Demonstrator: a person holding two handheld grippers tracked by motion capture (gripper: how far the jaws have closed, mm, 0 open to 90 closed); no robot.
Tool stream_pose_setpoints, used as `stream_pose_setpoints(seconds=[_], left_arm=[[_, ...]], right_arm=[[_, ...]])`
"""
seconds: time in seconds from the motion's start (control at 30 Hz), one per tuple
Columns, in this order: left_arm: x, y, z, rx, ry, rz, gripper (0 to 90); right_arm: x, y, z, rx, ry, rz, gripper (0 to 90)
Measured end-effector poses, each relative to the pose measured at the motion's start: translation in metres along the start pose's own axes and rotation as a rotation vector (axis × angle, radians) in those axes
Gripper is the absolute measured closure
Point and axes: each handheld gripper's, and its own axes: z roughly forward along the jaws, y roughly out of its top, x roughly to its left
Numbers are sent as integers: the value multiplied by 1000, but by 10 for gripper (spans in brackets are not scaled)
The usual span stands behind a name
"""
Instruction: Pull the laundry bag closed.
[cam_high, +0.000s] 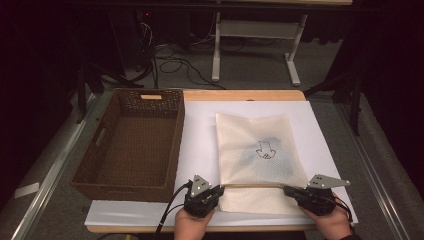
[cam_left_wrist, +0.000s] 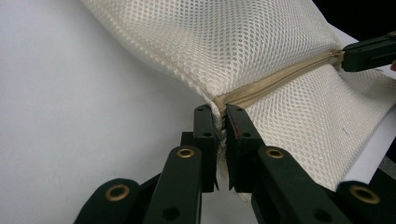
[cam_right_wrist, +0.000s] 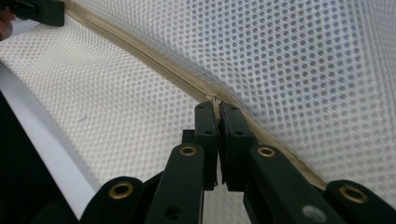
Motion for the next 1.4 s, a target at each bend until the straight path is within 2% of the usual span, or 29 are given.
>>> stream_pose_setpoints(seconds=[0.1, 0.3, 0.4, 0.43, 0.5, 0.6, 0.7, 0.77, 0.8, 0.87, 0.93, 0.97, 1.07, 1.1, 1.17, 1.23, 1.3, 1.33, 1.4], left_arm=[[1, 1, 0, -1, -2, -14, 840], [8, 1, -3, 4, 26, -33, 842], [10, 0, -3, 21, 43, -39, 844], [8, 0, 0, 49, 52, -49, 845], [5, 0, 1, 61, 61, -44, 845], [0, -2, 4, 88, 86, 12, 843], [5, -5, 5, 110, 80, -11, 830], [7, -7, 5, 120, 116, -6, 803], [7, -8, 5, 125, 137, 11, 786], [8, -7, 2, 121, 127, 10, 719], [8, -4, -5, 87, 131, 13, 636], [7, -2, -9, 56, 150, 33, 600], [3, 4, -22, -49, 226, 132, 502], [2, 6, -25, -91, 248, 148, 456], [2, 9, -29, -153, 263, 152, 351], [2, 12, -28, -163, 270, 142, 222], [3, 14, -25, -127, 266, 137, 116], [3, 15, -23, -104, 255, 137, 87], [2, 14, -21, -92, 244, 148, 40]], right_arm=[[-5, -4, -5, 1, -14, 3, 881], [-20, -14, -19, 2, -53, 47, 881], [-30, -23, -29, 0, -80, 74, 882], [-37, -29, -35, -2, -89, 93, 881], [-40, -31, -37, -5, -73, 112, 879], [-39, -34, -38, 6, -92, 98, 881], [-37, -34, -37, 18, -80, 98, 878], [-36, -35, -36, 18, -62, 97, 859], [-36, -35, -36, 6, -57, 94, 847], [-36, -33, -40, -27, -58, 93, 812], [-35, -30, -46, -79, -62, 100, 748], [-34, -28, -49, -108, -78, 96, 711], [-32, -23, -55, -181, -147, 73, 562], [-32, -21, -57, -206, -169, 68, 509], [-33, -17, -57, -236, -210, 69, 371], [-34, -10, -55, -255, -259, 70, 213], [-34, -4, -52, -277, -312, 61, 63], [-34, -1, -50, -280, -334, 62, 12], [-33, 1, -47, -280, -348, 70, 2]])
